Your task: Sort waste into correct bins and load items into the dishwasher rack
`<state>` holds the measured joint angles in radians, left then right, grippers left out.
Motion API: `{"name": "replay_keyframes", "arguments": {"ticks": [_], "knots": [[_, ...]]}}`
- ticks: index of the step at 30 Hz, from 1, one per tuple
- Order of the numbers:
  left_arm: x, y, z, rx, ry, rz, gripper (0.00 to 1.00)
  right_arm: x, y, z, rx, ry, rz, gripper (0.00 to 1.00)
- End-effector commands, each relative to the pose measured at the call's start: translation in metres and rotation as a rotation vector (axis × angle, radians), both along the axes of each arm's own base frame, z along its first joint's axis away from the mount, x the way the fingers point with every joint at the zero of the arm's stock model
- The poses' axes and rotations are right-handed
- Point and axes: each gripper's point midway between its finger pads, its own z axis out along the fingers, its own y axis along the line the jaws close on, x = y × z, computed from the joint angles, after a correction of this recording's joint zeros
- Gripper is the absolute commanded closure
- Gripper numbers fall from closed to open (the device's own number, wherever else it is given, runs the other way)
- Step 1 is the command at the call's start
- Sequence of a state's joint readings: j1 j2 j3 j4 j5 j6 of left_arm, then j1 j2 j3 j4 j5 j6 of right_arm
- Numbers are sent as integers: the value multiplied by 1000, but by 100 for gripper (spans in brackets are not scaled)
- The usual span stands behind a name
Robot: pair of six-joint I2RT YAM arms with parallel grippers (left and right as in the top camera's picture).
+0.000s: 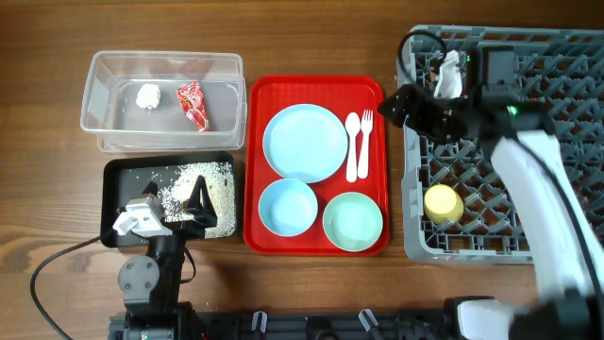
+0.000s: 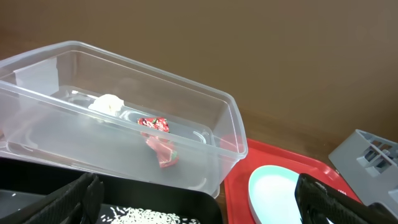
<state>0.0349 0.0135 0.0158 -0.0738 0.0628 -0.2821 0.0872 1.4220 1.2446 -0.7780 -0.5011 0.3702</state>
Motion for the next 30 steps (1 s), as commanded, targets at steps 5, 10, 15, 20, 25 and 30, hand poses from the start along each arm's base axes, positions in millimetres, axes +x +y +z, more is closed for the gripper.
{"name": "replay_keyframes", "arguments": {"ticks": [5,10,15,20,25,30], "knots": [[0,-1,-2,12,-5,-9,0,-68,-9,147,-236,-529,-52,0],[0,-1,-2,12,-5,-9,0,-109,2,165,-137,-577,40,0],[0,-1,-2,12,-5,-9,0,-120,13,112,-181,-351,152,4],[0,-1,-2,12,-5,-9,0,-115,26,38,-257,-24,233,22],[0,-1,-2,12,-5,-9,0,-117,53,-17,-306,162,346,31],[0,-1,-2,12,-5,-9,0,-129,51,-74,-369,274,336,28]]}}
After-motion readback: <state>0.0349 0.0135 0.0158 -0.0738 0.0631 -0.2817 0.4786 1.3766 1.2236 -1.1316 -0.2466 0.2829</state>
